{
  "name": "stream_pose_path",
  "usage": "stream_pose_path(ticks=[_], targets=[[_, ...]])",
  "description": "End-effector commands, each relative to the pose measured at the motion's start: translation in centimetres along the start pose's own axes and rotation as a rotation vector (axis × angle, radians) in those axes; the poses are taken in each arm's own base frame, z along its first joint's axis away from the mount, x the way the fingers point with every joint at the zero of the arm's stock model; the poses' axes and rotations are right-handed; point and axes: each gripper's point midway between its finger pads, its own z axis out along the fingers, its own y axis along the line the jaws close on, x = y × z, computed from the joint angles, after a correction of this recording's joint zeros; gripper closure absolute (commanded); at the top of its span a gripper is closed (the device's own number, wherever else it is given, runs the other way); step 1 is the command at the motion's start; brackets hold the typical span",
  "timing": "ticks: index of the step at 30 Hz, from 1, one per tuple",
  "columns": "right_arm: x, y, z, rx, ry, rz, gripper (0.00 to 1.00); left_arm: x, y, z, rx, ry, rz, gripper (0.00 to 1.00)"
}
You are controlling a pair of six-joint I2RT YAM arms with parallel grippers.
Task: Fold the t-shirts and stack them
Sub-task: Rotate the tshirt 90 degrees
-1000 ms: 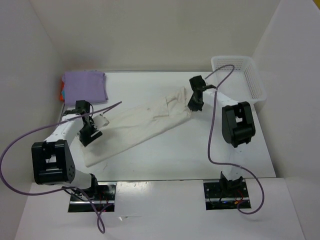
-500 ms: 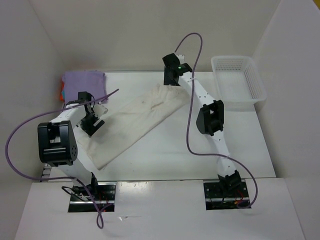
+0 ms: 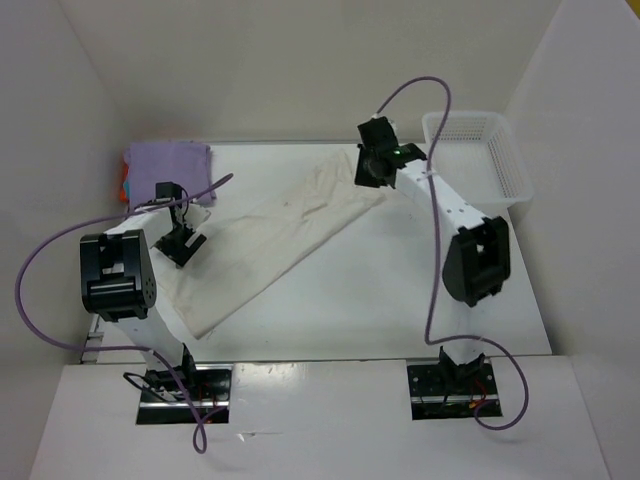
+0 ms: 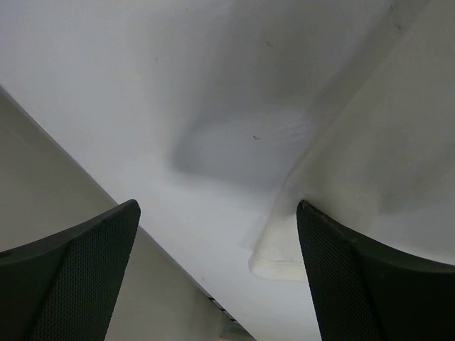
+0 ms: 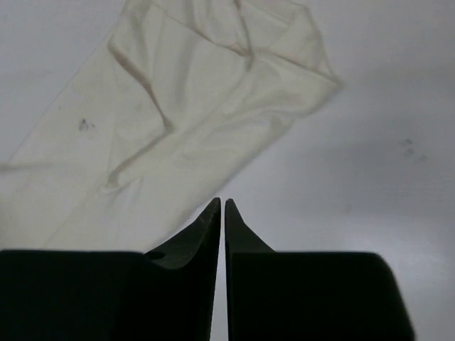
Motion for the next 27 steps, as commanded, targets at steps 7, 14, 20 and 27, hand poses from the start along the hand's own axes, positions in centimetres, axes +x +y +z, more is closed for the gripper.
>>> stream_pose_path(ticks=[7, 14, 20, 27], targets=[[4.5, 8.2, 11.5, -0.158, 0.190, -0.036, 1.00, 0.4, -0.2, -0.8, -0.021, -0.034, -0.059, 0.01], [5.9, 11.2, 14.5, -0.155, 0.221, -0.100, 1.00, 1.2, -0.9, -0.1, -0.002, 0.005, -0.060, 0.01], [6.3, 12.7, 15.7, -0.143, 0.244, -0.112, 1.00, 1.4, -1.2, 0.1, 0.010, 0.018, -0.056, 0.01], [6.9, 17.9, 14.1, -0.318, 0.234, -0.128, 1.00, 1.4, -0.7, 0.1, 0.003, 0.015, -0.066, 0.01]])
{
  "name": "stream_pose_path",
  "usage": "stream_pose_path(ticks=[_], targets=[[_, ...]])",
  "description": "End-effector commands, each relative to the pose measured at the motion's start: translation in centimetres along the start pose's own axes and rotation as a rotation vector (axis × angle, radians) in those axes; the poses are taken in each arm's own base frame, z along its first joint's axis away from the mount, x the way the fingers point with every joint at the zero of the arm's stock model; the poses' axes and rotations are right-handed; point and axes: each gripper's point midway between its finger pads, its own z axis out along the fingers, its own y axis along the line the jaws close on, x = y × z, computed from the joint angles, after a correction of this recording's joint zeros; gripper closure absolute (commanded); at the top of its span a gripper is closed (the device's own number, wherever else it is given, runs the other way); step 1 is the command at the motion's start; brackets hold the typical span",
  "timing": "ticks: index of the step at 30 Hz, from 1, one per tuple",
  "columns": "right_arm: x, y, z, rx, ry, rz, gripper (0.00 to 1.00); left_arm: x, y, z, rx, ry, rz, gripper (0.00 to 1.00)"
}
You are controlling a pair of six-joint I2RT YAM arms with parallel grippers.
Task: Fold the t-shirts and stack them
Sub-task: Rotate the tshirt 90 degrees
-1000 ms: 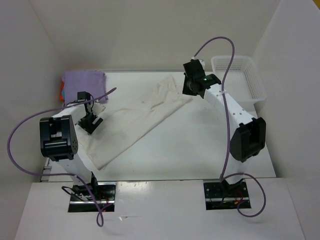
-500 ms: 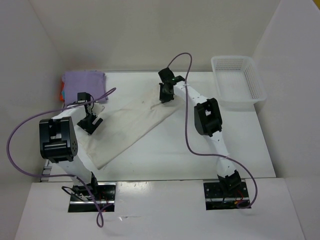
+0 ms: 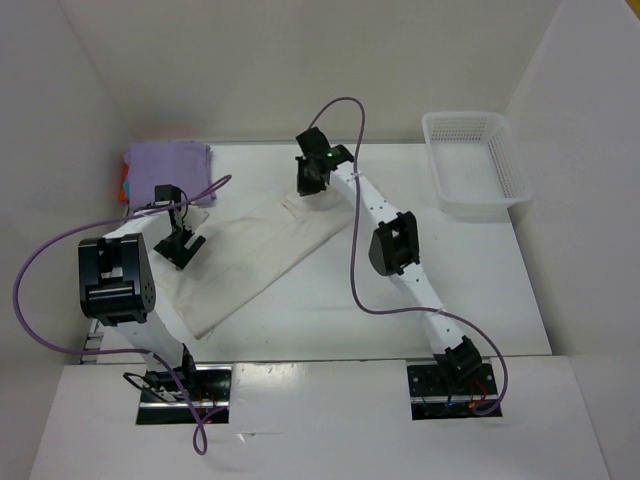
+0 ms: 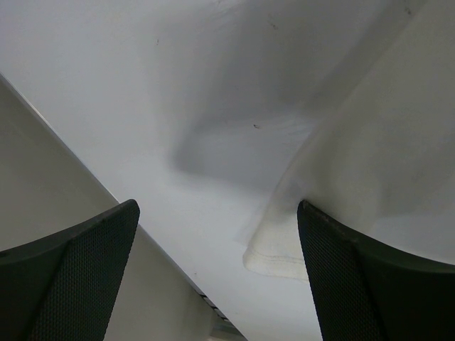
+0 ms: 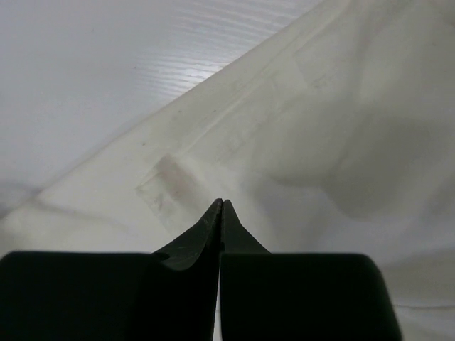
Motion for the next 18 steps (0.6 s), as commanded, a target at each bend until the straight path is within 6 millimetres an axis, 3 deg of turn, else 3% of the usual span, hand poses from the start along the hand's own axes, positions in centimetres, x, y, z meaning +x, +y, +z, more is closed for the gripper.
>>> stream_pose_path(ticks=[1, 2, 5, 6, 8, 9, 10, 11, 12, 13, 14, 15, 16, 17, 18], targets=[[1.4, 3.5, -0.7, -0.072, 0.026, -0.039, 1.00, 0.8, -0.5, 0.3, 0.024, 0.016, -0.026, 0.01], [1.3, 4.2, -1.5, -0.080, 0.023, -0.046, 1.00, 0.9, -0.4, 0.3, 0.017, 0.021, -0.026, 0.01], [0.0, 3.3, -4.2, -0.011, -0.013, -0.056, 1.00, 1.0, 0.3, -0.1, 0.001, 0.021, -0.028, 0.00], [-1.7, 3.8, -7.3, -0.013, -0.060, -0.055, 1.00, 1.3, 0.6, -0.1, -0.007, 0.030, -0.036, 0.00], [-1.5, 2.9, -9.9, 0.034, -0.044, -0.056, 0.99, 0.9, 1.6, -0.6, -0.026, 0.013, -0.054, 0.00], [-2.9, 2.8, -13.4, 0.051, -0.097, -0.044, 0.95, 1.3, 1.9, -0.8, -0.029, 0.017, -0.065, 0.00], [-1.6, 1.6, -13.5, 0.102, -0.056, -0.048, 0.89, 1.3, 1.9, -0.8, -0.029, 0.017, -0.065, 0.00], [-1.2, 0.8, -14.3, 0.135, -0.050, -0.049, 0.70, 1.2, 2.4, -1.1, -0.033, 0.001, -0.081, 0.00], [0.7, -1.1, -15.2, 0.197, -0.014, -0.048, 0.63, 1.4, 2.8, -1.3, -0.034, -0.008, -0.095, 0.00], [1.3, -2.3, -15.4, 0.209, -0.011, -0.036, 0.58, 1.4, 2.8, -1.3, -0.034, -0.008, -0.096, 0.00], [-0.1, -2.2, -14.9, 0.151, -0.091, 0.008, 0.51, 1.6, 3.0, -1.3, -0.035, -0.004, -0.095, 0.00], [2.1, -5.4, -14.9, 0.118, -0.027, 0.117, 0.50, 1.9, 2.7, -1.1, -0.029, 0.003, -0.093, 0.00], [2.3, -6.7, -14.7, 0.082, -0.025, 0.190, 0.50, 2.2, 2.7, -0.9, -0.031, 0.006, -0.101, 0.00], [1.2, -7.4, -14.4, 0.021, -0.073, 0.253, 0.46, 2.2, 2.7, -0.9, -0.031, 0.006, -0.101, 0.00], [3.8, -9.4, -13.1, 0.015, -0.015, 0.307, 0.43, 2.5, 2.4, -0.7, -0.024, 0.014, -0.098, 0.00]])
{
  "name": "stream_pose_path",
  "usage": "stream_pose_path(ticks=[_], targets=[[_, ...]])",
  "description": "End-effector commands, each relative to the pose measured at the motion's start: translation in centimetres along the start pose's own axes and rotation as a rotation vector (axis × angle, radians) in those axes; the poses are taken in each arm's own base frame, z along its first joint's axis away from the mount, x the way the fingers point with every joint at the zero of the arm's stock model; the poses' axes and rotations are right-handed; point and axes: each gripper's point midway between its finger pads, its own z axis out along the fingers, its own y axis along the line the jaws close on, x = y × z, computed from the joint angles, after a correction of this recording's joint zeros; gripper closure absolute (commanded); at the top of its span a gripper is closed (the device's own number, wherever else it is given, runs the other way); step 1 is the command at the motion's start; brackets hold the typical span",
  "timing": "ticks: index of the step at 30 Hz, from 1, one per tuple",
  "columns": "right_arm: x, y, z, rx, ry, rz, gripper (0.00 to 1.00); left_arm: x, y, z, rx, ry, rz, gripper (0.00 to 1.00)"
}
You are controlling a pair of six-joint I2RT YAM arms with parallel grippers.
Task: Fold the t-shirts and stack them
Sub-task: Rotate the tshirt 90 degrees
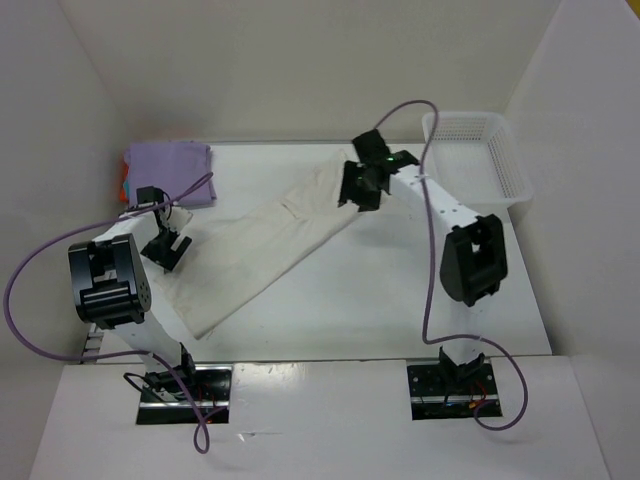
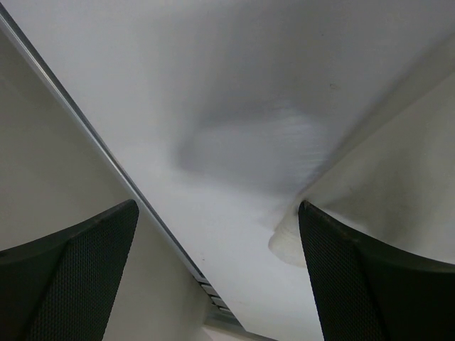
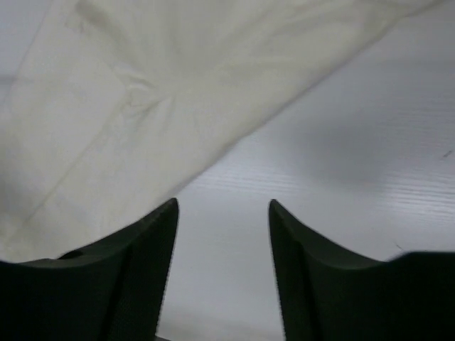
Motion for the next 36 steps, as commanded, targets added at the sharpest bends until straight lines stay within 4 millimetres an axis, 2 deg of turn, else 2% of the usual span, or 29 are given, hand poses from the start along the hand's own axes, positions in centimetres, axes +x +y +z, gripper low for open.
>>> stream_pose_path(ticks=[1, 2, 3, 4, 5, 7, 8, 11, 13, 15, 16, 17, 18, 19, 20, 21, 22, 23, 24, 25, 27, 29, 30, 31, 32, 33, 34, 35, 36], targets=[[-3.9, -5.4, 2.9, -0.118, -0.129, 0.265, 0.37, 0.0, 0.1, -0.7, -0.001, -0.028, -0.005, 0.00], [-4.0, -6.2, 3.3, -0.113, -0.139, 0.277, 0.34, 0.0, 0.1, -0.7, -0.001, -0.028, -0.005, 0.00], [-3.4, -7.2, 5.4, -0.109, -0.104, 0.295, 0.32, -0.1, 0.0, -0.6, 0.006, -0.034, -0.005, 0.00], [-3.4, -7.1, 6.4, -0.115, -0.091, 0.306, 0.32, -0.2, -0.4, -0.4, 0.022, -0.036, -0.002, 0.00], [-4.3, -6.8, 6.9, -0.123, -0.105, 0.304, 0.30, -0.4, -0.2, -0.3, 0.021, -0.037, -0.003, 0.00], [-4.4, -8.0, 9.5, -0.081, -0.097, 0.359, 0.30, -0.5, -0.2, -0.2, 0.026, -0.031, -0.001, 0.00], [-5.2, -8.6, 9.9, -0.066, -0.114, 0.384, 0.30, -0.3, -0.3, -0.3, 0.032, -0.024, 0.001, 0.00], [-5.3, -10.5, 12.3, -0.017, -0.099, 0.444, 0.30, -0.3, -0.3, -0.3, 0.032, -0.024, 0.001, 0.00], [-4.9, -10.5, 13.4, -0.025, -0.074, 0.445, 0.30, 0.2, -0.4, -0.4, 0.031, -0.010, 0.013, 0.00], [-4.4, -10.8, 14.6, -0.008, -0.047, 0.449, 0.41, 0.5, -0.6, -0.3, 0.037, -0.003, 0.024, 0.00], [-5.2, -11.1, 14.8, -0.010, -0.060, 0.444, 0.51, 0.5, -0.6, -0.3, 0.037, -0.003, 0.024, 0.00], [-4.6, -11.4, 15.8, 0.003, -0.038, 0.438, 0.63, 0.9, -1.0, -0.2, 0.049, 0.011, 0.029, 0.00], [-4.5, -11.5, 16.1, 0.012, -0.024, 0.440, 0.86, 1.2, -1.2, -0.2, 0.057, 0.020, 0.041, 0.00], [-4.7, -11.6, 16.6, 0.017, -0.015, 0.426, 0.95, 1.1, -1.3, -0.2, 0.064, 0.015, 0.041, 0.00], [-6.5, -11.4, 17.5, 0.015, -0.044, 0.399, 1.00, 1.2, -1.8, -0.2, 0.088, 0.016, 0.044, 0.00], [-6.7, -11.7, 17.8, 0.043, -0.028, 0.385, 1.00, 1.5, -2.3, -0.3, 0.113, 0.024, 0.048, 0.00], [-12.2, -9.5, 15.9, -0.004, -0.151, 0.341, 1.00, 1.1, -2.1, -0.8, 0.116, 0.008, 0.056, 0.00], [-11.7, -10.3, 19.0, 0.071, -0.149, 0.282, 1.00, 0.6, -3.1, -1.0, 0.145, -0.005, 0.090, 0.00], [-18.9, -6.8, 13.3, 0.009, -0.345, 0.232, 1.00, 0.3, -3.3, -1.6, 0.158, -0.013, 0.114, 0.00], [-20.3, -5.9, 12.8, 0.008, -0.425, 0.188, 1.00, 0.1, -3.8, -2.0, 0.169, -0.020, 0.128, 0.00], [-21.6, -4.8, 13.1, -0.057, -0.479, 0.163, 1.00, -0.4, -5.2, -2.7, 0.209, -0.018, 0.173, 0.00], [-23.3, -3.2, 10.9, -0.093, -0.553, 0.118, 0.60, -0.5, -6.1, -2.6, 0.231, 0.004, 0.181, 0.00], [-22.4, -2.7, 10.6, -0.081, -0.524, 0.077, 0.32, -0.7, -6.3, -2.6, 0.232, 0.002, 0.182, 0.00], [-22.1, -3.1, 10.1, -0.053, -0.510, 0.056, 0.26, -0.5, -6.6, -2.4, 0.239, 0.013, 0.176, 0.00], [-22.0, -2.3, 8.0, -0.055, -0.504, 0.041, 0.22, -0.5, -6.9, -2.2, 0.254, 0.015, 0.163, 0.00], [-20.2, -3.1, 8.0, -0.020, -0.428, 0.040, 0.17, -0.5, -7.0, -2.2, 0.254, 0.017, 0.148, 0.00], [-19.8, -3.2, 7.0, -0.009, -0.404, 0.040, 0.14, -0.5, -7.0, -2.2, 0.254, 0.017, 0.147, 0.00], [-19.0, -2.8, 4.3, 0.027, -0.385, 0.043, 0.11, -0.6, -7.1, -2.0, 0.250, 0.014, 0.120, 0.00], [-19.2, -2.2, 2.4, 0.038, -0.408, 0.038, 0.11, 0.1, -7.2, -1.8, 0.239, 0.039, 0.125, 0.00]])
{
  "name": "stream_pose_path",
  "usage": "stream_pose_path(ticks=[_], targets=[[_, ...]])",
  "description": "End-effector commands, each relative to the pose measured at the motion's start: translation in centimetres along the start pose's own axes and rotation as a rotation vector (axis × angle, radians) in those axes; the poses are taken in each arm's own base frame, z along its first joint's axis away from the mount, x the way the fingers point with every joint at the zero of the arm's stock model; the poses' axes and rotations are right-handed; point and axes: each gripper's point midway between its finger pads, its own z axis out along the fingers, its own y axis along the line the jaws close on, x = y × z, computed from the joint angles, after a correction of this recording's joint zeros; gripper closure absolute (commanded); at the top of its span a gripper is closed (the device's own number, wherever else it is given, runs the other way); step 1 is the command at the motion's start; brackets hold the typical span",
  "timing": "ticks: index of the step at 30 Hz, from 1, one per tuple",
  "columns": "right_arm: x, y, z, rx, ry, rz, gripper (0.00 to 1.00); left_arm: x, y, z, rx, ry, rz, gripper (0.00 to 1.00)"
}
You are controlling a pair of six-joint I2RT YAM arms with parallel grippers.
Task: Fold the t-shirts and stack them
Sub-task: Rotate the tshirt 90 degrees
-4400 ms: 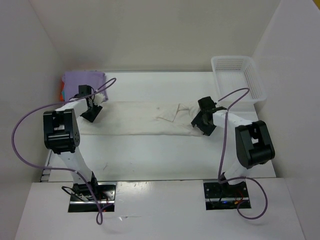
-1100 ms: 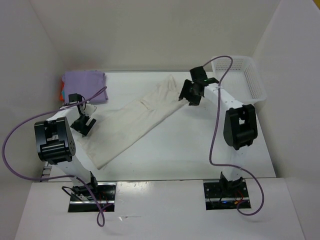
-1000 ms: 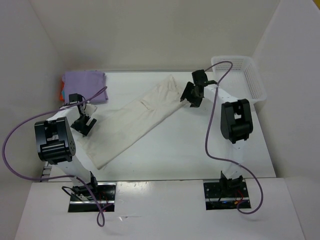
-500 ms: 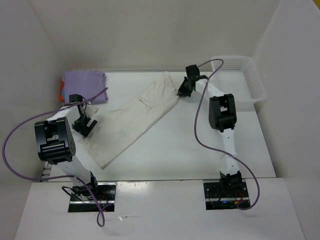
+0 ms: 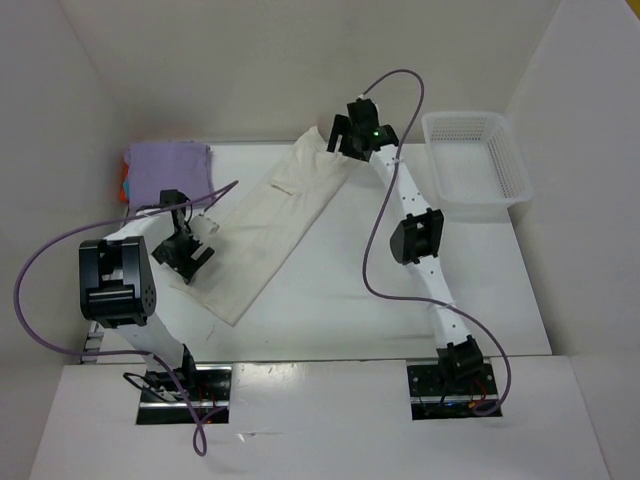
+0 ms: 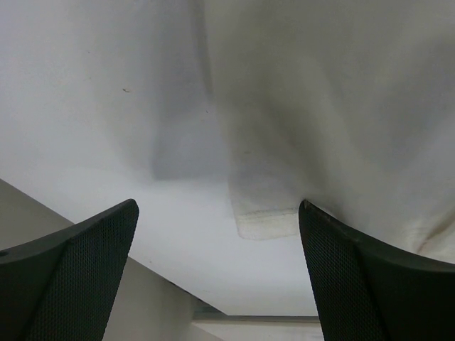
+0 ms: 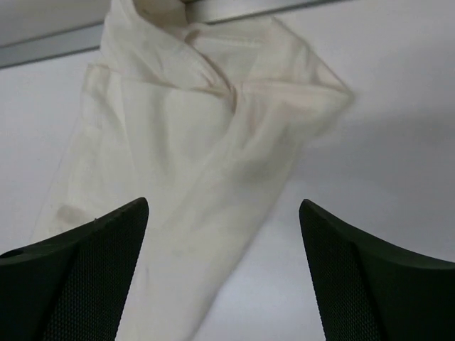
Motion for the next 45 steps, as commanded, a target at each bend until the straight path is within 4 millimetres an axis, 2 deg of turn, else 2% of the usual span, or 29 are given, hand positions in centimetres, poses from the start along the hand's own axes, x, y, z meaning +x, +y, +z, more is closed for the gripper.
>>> stream_pose_path(ticks=[1, 2, 4, 5, 6, 7, 8, 9, 10, 11, 12, 13, 14, 15, 17, 18, 21, 23, 24, 25, 27, 30, 31, 32, 34, 40, 42, 44, 45], targets=[[-3.8, 1.5, -10.6, 0.087, -0.019, -0.070, 0.08, 0.1, 0.1, 0.2, -0.008, 0.008, -0.063, 0.00], [-4.4, 2.9, -14.3, 0.108, -0.045, -0.094, 0.07, 0.9, 0.4, 0.2, -0.036, 0.025, -0.087, 0.00], [-4.0, 4.1, -17.6, 0.134, -0.051, -0.103, 0.03, 1.4, 0.9, 0.6, -0.054, 0.023, -0.121, 0.00], [-1.2, 3.8, -17.7, 0.175, 0.013, -0.144, 0.03, 2.0, 1.1, 0.9, -0.055, 0.028, -0.160, 0.00], [-0.7, 6.6, -21.6, 0.148, -0.029, -0.159, 0.02, 1.9, 1.6, 1.0, -0.067, 0.016, -0.182, 0.00], [3.5, 6.4, -20.7, 0.175, 0.037, -0.206, 0.02, 2.1, 1.2, 1.4, -0.061, 0.023, -0.199, 0.00], [5.7, 7.7, -21.5, 0.141, 0.047, -0.228, 0.02, 2.5, 1.3, 1.7, -0.062, 0.026, -0.222, 0.00], [7.3, 11.4, -25.7, 0.032, 0.009, -0.211, 0.03, 2.7, 1.6, 2.0, -0.063, 0.029, -0.234, 0.00], [11.9, 11.4, -24.8, -0.004, 0.063, -0.206, 0.08, 2.5, 1.7, 2.0, -0.068, 0.022, -0.235, 0.00], [14.0, 12.3, -25.7, -0.066, 0.095, -0.178, 0.11, 2.9, 1.5, 2.2, -0.056, 0.026, -0.244, 0.00], [15.7, 14.1, -28.4, -0.164, 0.141, -0.075, 0.15, 3.0, 1.1, 2.3, -0.020, 0.016, -0.254, 0.02], [18.9, 13.1, -27.8, -0.167, 0.200, -0.048, 0.26, 2.8, 0.7, 2.0, 0.001, -0.002, -0.254, 0.12], [20.2, 13.4, -28.4, -0.194, 0.221, -0.015, 0.32, 3.2, -0.2, 1.8, 0.044, 0.001, -0.247, 0.20], [22.9, 13.2, -29.4, -0.211, 0.268, 0.018, 0.39, 2.4, -0.5, 1.3, 0.069, -0.052, -0.236, 0.28], [24.9, 14.4, -29.9, -0.269, 0.305, 0.055, 0.47, 2.3, -1.4, 0.9, 0.106, -0.074, -0.224, 0.33], [27.6, 14.7, -30.1, -0.271, 0.358, 0.069, 0.47, 2.2, -1.5, 0.5, 0.106, -0.092, -0.225, 0.29], [30.9, 17.0, -30.9, -0.318, 0.428, 0.109, 0.40, 2.2, -1.1, -0.4, 0.074, -0.111, -0.226, 0.07], [33.0, 18.0, -30.6, -0.308, 0.451, 0.121, 0.31, 2.7, -1.2, -1.0, 0.049, -0.119, -0.227, 0.06], [33.7, 18.7, -30.7, -0.307, 0.465, 0.134, 0.31, 3.0, -1.1, -1.2, 0.035, -0.116, -0.228, 0.06], [35.7, 19.1, -30.6, -0.283, 0.489, 0.161, 0.31, 3.3, -1.5, -1.3, 0.035, -0.116, -0.228, 0.06], [38.0, 20.0, -30.9, -0.255, 0.508, 0.224, 0.31, 3.7, -1.2, -2.2, -0.007, -0.134, -0.222, 0.05], [41.3, 20.8, -30.0, -0.224, 0.518, 0.280, 0.31, 4.2, -1.3, -3.5, -0.051, -0.169, -0.213, 0.00], [43.2, 21.0, -29.8, -0.195, 0.544, 0.302, 0.31, 4.2, -0.7, -4.6, -0.095, -0.195, -0.218, 0.00], [43.4, 21.4, -29.2, -0.180, 0.536, 0.331, 0.31, 4.4, -0.9, -4.8, -0.103, -0.205, -0.219, 0.00], [45.7, 21.4, -28.6, -0.138, 0.550, 0.371, 0.31, 4.6, -0.2, -6.4, -0.160, -0.233, -0.216, 0.00], [47.2, 22.2, -26.8, -0.077, 0.534, 0.475, 0.32, 4.6, 0.4, -10.9, -0.246, -0.333, -0.192, 0.00], [47.0, 22.7, -25.9, -0.064, 0.521, 0.500, 0.32, 4.8, 0.2, -10.7, -0.247, -0.326, -0.165, 0.00], [47.4, 22.0, -24.8, -0.011, 0.510, 0.500, 0.32, 4.7, 0.1, -10.1, -0.241, -0.335, -0.162, 0.00], [47.1, 22.9, -24.7, -0.022, 0.510, 0.519, 0.32, 4.7, 0.0, -9.7, -0.230, -0.324, -0.161, 0.00]])
